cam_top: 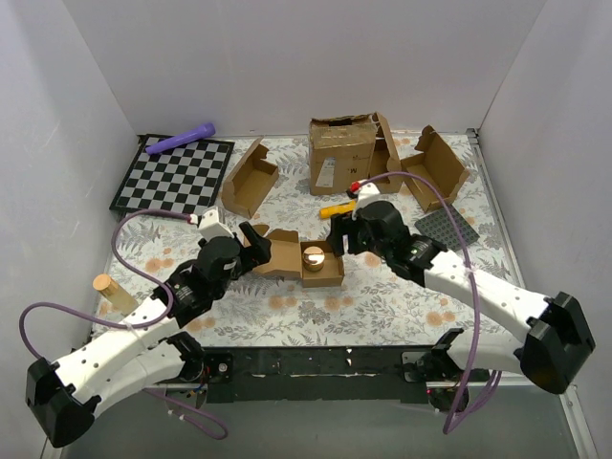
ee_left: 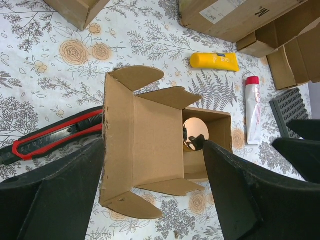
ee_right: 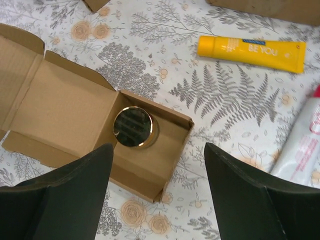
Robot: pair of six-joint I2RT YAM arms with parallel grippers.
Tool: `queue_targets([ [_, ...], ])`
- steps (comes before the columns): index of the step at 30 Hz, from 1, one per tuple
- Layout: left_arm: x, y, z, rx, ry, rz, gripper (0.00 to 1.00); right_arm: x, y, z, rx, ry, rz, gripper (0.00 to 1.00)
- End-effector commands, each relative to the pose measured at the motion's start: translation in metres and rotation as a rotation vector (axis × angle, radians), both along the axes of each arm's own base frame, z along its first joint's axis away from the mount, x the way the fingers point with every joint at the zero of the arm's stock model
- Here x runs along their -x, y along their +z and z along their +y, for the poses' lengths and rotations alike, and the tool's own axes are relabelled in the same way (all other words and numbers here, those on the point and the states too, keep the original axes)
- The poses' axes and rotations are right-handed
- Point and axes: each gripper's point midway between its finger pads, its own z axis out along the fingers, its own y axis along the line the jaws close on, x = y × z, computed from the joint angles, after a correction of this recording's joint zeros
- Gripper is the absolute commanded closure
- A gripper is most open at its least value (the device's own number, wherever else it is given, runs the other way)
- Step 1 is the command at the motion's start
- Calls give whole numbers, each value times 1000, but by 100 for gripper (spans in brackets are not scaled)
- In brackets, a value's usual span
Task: Unpack the express box
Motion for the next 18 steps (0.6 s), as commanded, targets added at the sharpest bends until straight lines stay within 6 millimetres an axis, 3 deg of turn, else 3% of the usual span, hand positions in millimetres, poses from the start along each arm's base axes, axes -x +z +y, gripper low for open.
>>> queue_targets([
  [1, 5, -3, 8, 8, 17, 6, 21, 2, -5, 31, 130, 189, 21, 18],
  [6, 12, -6, 11, 23, 13, 20, 20, -1, -22, 55, 149, 254, 55, 16],
  [8, 14, -3, 14, 28, 15, 14, 19, -5, -36, 58, 183, 253, 83, 15],
  [18, 23, -10, 20, 31, 11, 20, 18, -10, -67, 71, 250, 271, 160, 13],
])
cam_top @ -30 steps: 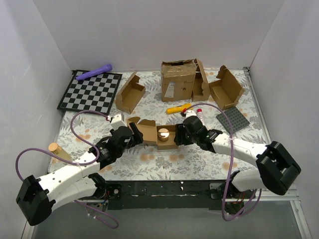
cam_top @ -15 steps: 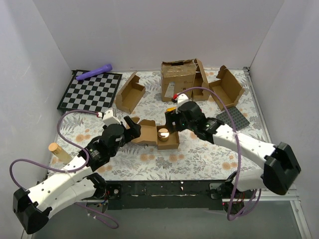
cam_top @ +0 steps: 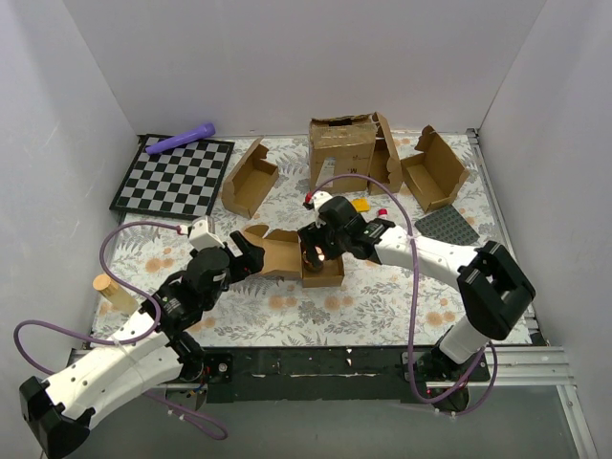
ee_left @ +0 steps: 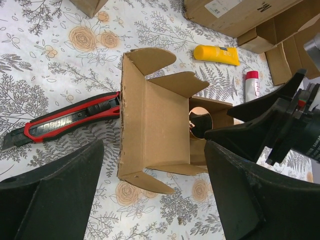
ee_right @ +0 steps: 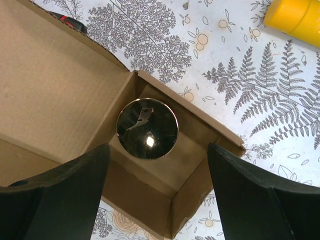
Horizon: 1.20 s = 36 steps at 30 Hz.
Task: Unpack the express box
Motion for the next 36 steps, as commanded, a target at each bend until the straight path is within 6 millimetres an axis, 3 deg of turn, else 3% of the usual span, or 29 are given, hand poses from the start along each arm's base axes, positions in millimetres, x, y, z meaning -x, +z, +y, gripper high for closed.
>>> queue_targets([
  [1, 4, -8, 4, -11, 2, 19, 18, -9, 8, 16, -8, 23, -18, 13],
  [12, 5, -13, 3, -12, -3, 30, 18, -7, -15, 21, 37, 38, 15, 11],
  [23, 7, -16, 3, -15, -5, 40, 18, -11, -25, 26, 65, 42, 13, 18],
  [32, 7, -16, 4, -14, -5, 41, 17, -10, -33, 30, 71, 64, 38, 30],
  [35, 8, -17, 4, -14, -5, 41, 17, -9, -33, 30, 75, 66, 38, 40],
  [36, 7, -16, 4, -12, -4, 41, 17, -10, -27, 30, 65, 61, 27, 48],
])
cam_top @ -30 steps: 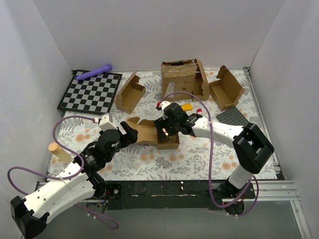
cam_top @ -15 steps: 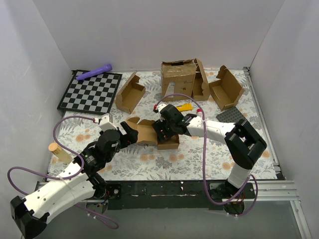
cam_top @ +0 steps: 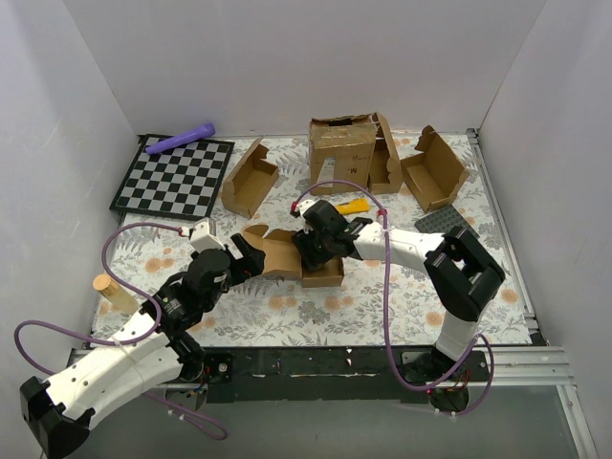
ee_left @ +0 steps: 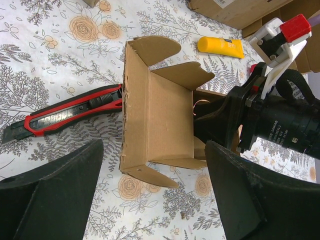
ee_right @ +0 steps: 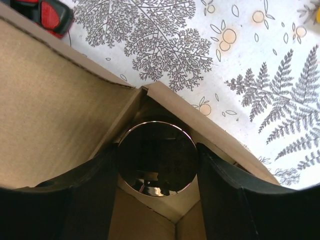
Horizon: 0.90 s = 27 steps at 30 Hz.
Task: Unpack the express box
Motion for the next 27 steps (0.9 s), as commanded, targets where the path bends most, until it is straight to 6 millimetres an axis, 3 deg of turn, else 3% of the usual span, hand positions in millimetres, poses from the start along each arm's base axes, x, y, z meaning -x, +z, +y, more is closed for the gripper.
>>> queue_targets([
  [1, 2, -6, 4, -6, 9, 10, 17, -8, 23, 10, -46, 5, -54, 51],
  [6, 1, -4, 4, -3, 11, 3, 17, -8, 64, 8, -111, -5, -117, 68],
  [7, 1, -5, 3, -5, 10, 4, 17, -6, 68, 6, -113, -5, -115, 73],
  [8, 0, -4, 3, -3, 10, 2, 17, -5, 75, 6, -126, -4, -118, 86],
  [10, -1, -4, 2, -3, 11, -1, 17, -1, 93, 5, -164, -5, -128, 99],
  [15, -4, 2, 0, 3, 12, -13, 17, 0, 136, -15, -213, -64, -196, 99],
  [21, -8, 10, -2, -2, 11, -26, 17, -13, 129, -75, -126, -242, -185, 99],
  [25, -9, 17, -4, 6, 1, -36, 17, -33, 104, -123, -113, -383, -127, 99],
  [27, -9, 18, -4, 4, 2, -39, 17, -34, 87, -134, -113, -413, -85, 99],
])
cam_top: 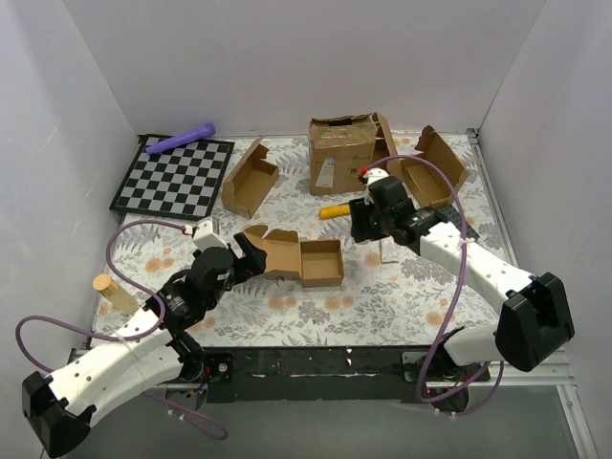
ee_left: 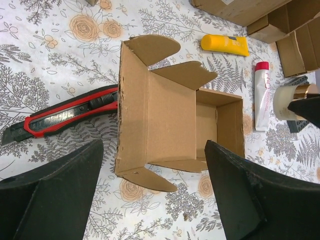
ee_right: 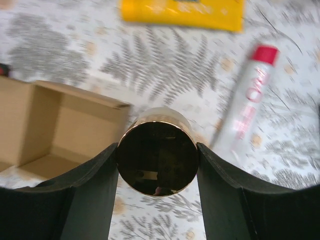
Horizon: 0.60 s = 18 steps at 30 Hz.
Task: Unpack the express box
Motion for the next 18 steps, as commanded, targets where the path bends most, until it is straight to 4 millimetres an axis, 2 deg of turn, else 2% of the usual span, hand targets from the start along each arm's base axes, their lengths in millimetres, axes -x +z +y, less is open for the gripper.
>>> queue_targets([
  [1, -5, 25, -1, 24, 4, -53, 17, -9, -24, -36, -29, -129, 73, 99],
  [5, -4, 31, -1, 43, 0, -65, 17, -10, -45, -33, -36, -134, 108, 99],
  [11, -1, 36, 1, 66, 9, -68, 17, -16, -66, -22, -32, -125, 175, 99],
  [18, 3, 44, 8, 70, 27, -66, 17, -26, -85, -30, 43, -154, 178, 99],
])
